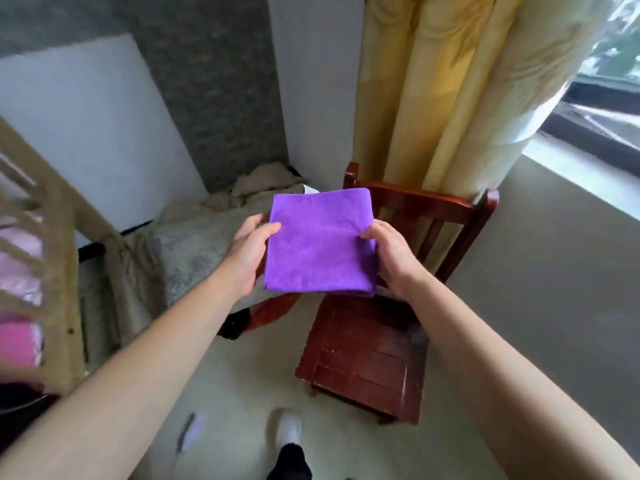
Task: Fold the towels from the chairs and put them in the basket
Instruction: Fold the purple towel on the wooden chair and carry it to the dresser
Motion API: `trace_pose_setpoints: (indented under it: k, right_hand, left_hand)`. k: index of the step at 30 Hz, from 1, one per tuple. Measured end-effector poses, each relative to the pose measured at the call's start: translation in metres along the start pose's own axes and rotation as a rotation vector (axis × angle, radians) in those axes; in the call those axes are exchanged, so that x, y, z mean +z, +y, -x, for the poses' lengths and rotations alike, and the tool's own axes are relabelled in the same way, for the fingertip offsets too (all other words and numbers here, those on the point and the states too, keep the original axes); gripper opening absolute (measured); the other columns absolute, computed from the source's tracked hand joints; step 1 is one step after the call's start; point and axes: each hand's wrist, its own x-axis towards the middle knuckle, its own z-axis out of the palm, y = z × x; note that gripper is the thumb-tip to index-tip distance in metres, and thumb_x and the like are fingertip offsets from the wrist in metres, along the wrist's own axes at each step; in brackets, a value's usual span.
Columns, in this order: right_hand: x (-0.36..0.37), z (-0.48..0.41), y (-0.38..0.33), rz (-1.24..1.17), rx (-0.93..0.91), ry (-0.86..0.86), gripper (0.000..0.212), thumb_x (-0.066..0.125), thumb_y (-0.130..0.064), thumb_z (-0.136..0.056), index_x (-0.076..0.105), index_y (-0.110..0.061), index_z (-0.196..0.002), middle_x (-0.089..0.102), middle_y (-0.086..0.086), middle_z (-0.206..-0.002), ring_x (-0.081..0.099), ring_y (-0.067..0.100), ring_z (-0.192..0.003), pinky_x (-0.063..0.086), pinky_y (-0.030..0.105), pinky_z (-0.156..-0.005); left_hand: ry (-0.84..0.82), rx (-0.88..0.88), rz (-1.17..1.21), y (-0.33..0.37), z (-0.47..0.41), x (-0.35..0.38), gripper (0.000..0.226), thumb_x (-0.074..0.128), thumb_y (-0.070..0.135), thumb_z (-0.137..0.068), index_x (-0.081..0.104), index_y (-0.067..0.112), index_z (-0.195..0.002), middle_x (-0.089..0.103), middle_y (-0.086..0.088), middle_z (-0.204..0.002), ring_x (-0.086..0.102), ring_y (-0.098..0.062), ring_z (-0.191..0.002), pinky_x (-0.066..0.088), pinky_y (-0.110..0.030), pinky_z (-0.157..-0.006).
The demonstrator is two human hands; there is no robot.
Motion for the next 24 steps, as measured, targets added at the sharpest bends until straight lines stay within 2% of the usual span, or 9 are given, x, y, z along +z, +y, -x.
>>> trace_pose_setpoints:
  k: [2,6,7,9,12,18,20,21,24]
  right_hand:
    - [0.026,0.028,-0.023,0.005,-0.074,-0.084,0.024,0.06,-0.034,-0.063,0.066,-0.029,-0.086,0.06,-0.002,-0.096,0.053,0.02,-0.088,0.038,0.031,-0.069]
    - [0.089,0.075,-0.057,0.038,-0.181,-0.25,0.037,0.059,-0.031,-0.068,0.068,-0.029,-0.103,0.065,-0.001,-0.111,0.059,0.018,-0.099,0.046,0.035,-0.084]
    - [0.105,0.088,-0.062,0.057,-0.195,-0.312,0.042,0.058,-0.03,-0.068,0.068,-0.03,-0.11,0.066,0.0,-0.114,0.059,0.018,-0.098,0.047,0.035,-0.084]
    - [0.152,0.124,-0.069,0.096,-0.221,-0.452,0.045,0.057,-0.028,-0.072,0.066,-0.03,-0.116,0.067,-0.002,-0.106,0.058,0.016,-0.088,0.047,0.03,-0.071]
    - [0.23,0.188,-0.069,0.12,-0.238,-0.654,0.033,0.053,-0.02,-0.086,0.066,-0.028,-0.116,0.062,-0.002,-0.092,0.051,0.014,-0.074,0.038,0.024,-0.055]
    - [0.391,0.355,-0.027,0.104,-0.215,-1.008,0.045,0.055,-0.023,-0.075,0.067,-0.023,-0.119,0.069,-0.002,-0.097,0.06,0.014,-0.083,0.047,0.027,-0.067]
    - [0.448,0.434,0.001,0.103,-0.207,-1.131,0.038,0.054,-0.018,-0.079,0.069,-0.024,-0.113,0.069,-0.002,-0.094,0.06,0.014,-0.081,0.047,0.027,-0.068]
    - [0.473,0.467,0.015,0.101,-0.215,-1.194,0.037,0.052,-0.013,-0.081,0.068,-0.023,-0.113,0.068,-0.001,-0.094,0.059,0.013,-0.079,0.046,0.026,-0.065]
    - [0.538,0.581,0.056,0.15,-0.209,-1.34,0.051,0.052,-0.013,-0.077,0.061,-0.02,-0.127,0.069,0.0,-0.096,0.061,0.005,-0.069,0.045,0.02,-0.055]
  left_hand:
    - [0.095,0.089,0.018,0.021,0.045,-0.026,0.041,0.06,0.019,-0.093,0.054,0.024,-0.133,0.068,0.003,-0.118,0.067,-0.016,-0.103,0.054,-0.037,-0.09]
    - [0.244,0.203,0.088,0.051,0.129,-0.085,0.048,0.058,0.016,-0.096,0.046,0.033,-0.14,0.066,0.014,-0.109,0.067,-0.004,-0.093,0.054,-0.029,-0.079]
    - [0.279,0.228,0.096,0.057,0.15,-0.101,0.049,0.058,0.016,-0.096,0.046,0.032,-0.141,0.066,0.012,-0.114,0.066,-0.004,-0.096,0.054,-0.028,-0.08]
    - [0.368,0.276,0.127,0.065,0.205,-0.148,0.051,0.058,0.017,-0.096,0.045,0.032,-0.143,0.064,0.007,-0.126,0.066,-0.008,-0.104,0.053,-0.031,-0.087]
    - [0.51,0.35,0.179,0.07,0.295,-0.217,0.048,0.055,0.016,-0.098,0.045,0.033,-0.142,0.061,0.011,-0.127,0.066,-0.004,-0.101,0.053,-0.03,-0.085]
    - [0.84,0.453,0.284,0.036,0.496,-0.351,0.052,0.054,0.009,-0.096,0.046,0.034,-0.141,0.066,0.003,-0.123,0.071,-0.008,-0.085,0.058,-0.026,-0.065]
    - [0.939,0.488,0.328,0.01,0.58,-0.401,0.052,0.054,0.008,-0.096,0.047,0.036,-0.139,0.066,0.003,-0.123,0.073,-0.007,-0.082,0.059,-0.027,-0.061]
    - [0.985,0.487,0.341,-0.002,0.619,-0.422,0.052,0.054,0.008,-0.096,0.048,0.038,-0.138,0.067,0.004,-0.123,0.073,-0.008,-0.084,0.059,-0.029,-0.064]
    - [1.141,0.505,0.376,-0.048,0.735,-0.483,0.053,0.056,0.009,-0.095,0.049,0.038,-0.138,0.068,0.006,-0.126,0.07,-0.013,-0.102,0.056,-0.039,-0.088]
